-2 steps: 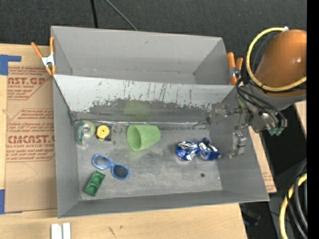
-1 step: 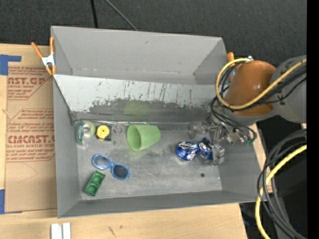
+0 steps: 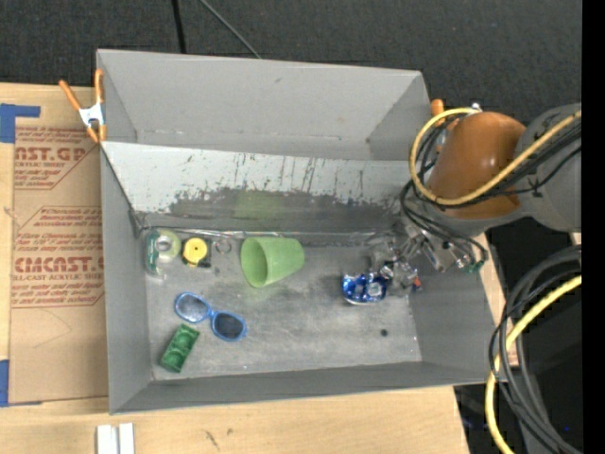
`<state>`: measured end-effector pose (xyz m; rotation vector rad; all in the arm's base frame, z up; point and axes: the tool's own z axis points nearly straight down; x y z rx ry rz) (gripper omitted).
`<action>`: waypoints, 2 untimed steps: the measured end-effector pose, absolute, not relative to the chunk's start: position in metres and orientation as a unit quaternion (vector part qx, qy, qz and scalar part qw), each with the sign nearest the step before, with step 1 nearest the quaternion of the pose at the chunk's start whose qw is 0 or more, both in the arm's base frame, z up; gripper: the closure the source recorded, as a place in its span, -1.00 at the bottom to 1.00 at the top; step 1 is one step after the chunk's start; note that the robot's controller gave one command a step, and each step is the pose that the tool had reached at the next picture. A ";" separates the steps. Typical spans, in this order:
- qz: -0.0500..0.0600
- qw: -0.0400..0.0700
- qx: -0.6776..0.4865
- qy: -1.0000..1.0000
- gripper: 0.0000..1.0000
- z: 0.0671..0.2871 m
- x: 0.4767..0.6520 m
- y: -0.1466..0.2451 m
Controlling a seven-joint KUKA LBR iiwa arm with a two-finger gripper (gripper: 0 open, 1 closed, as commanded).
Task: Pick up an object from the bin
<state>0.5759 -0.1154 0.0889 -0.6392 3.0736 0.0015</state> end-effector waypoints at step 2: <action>-0.001 0.002 -0.380 0.925 1.00 0.283 0.501 -0.112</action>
Offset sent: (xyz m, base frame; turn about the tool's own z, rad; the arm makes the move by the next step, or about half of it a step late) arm -0.0387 0.0079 0.1053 0.0222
